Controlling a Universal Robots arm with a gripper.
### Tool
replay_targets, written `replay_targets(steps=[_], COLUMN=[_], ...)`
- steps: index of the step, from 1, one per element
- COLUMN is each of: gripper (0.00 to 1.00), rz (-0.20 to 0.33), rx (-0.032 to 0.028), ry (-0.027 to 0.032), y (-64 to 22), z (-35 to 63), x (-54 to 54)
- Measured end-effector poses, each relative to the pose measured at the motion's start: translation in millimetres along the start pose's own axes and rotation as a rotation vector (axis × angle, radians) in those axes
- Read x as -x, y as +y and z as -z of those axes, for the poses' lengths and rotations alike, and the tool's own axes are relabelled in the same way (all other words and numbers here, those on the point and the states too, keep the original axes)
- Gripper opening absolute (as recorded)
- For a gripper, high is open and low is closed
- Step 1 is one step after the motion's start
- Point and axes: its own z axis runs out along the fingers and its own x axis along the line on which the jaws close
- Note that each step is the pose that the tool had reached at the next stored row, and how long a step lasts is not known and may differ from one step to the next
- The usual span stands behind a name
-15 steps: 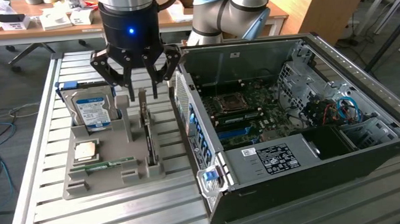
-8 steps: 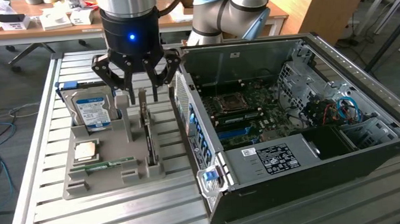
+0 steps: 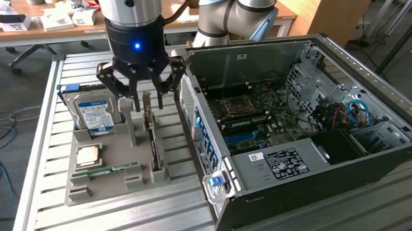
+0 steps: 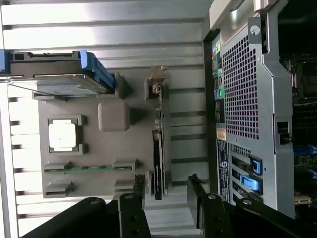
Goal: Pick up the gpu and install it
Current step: 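Pick up the gpu and move the gpu toward the slot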
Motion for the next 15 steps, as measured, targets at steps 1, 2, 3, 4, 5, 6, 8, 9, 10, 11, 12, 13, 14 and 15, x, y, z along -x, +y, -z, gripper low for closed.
replay_targets(steps=[1, 2, 3, 4, 5, 6, 8, 9, 10, 11, 12, 13, 14, 15], gripper=[0.47, 0.47, 0.47, 0.47, 0.47, 0.47, 0.47, 0.47, 0.47, 0.47, 0.47, 0.47, 0.47, 0.47], rz=[0.0, 0.0, 0.0, 0.0, 0.0, 0.0, 0.0, 0.0, 0.0, 0.0, 0.0, 0.0, 0.0, 0.0], rx=[0.0, -0.0001, 0.0, 0.0, 0.0001, 0.0, 0.0, -0.0002, -0.0003, -0.0002, 0.0, 0.0, 0.0, 0.0], ry=[0.0, 0.0, 0.0, 0.0, 0.0, 0.0, 0.0001, 0.0003, 0.0003, 0.0002, 0.0001, 0.0, 0.0, 0.0], y=[0.0, -0.1, -0.2, -0.2, -0.3, -0.3, -0.3, -0.4, -0.4, -0.4, -0.4, -0.4, -0.4, -0.4], z=[-1.2, -2.4, -3.6, -4.8, -6.0, -7.1, -8.4, -8.4, -8.4, -8.5, -8.6, -8.6, -8.7, -8.7], x=[0.0, -0.1, -0.1, -0.1, -0.1, -0.2, -0.2, -0.2, -0.2, -0.2, -0.2, -0.2, -0.2, -0.2])
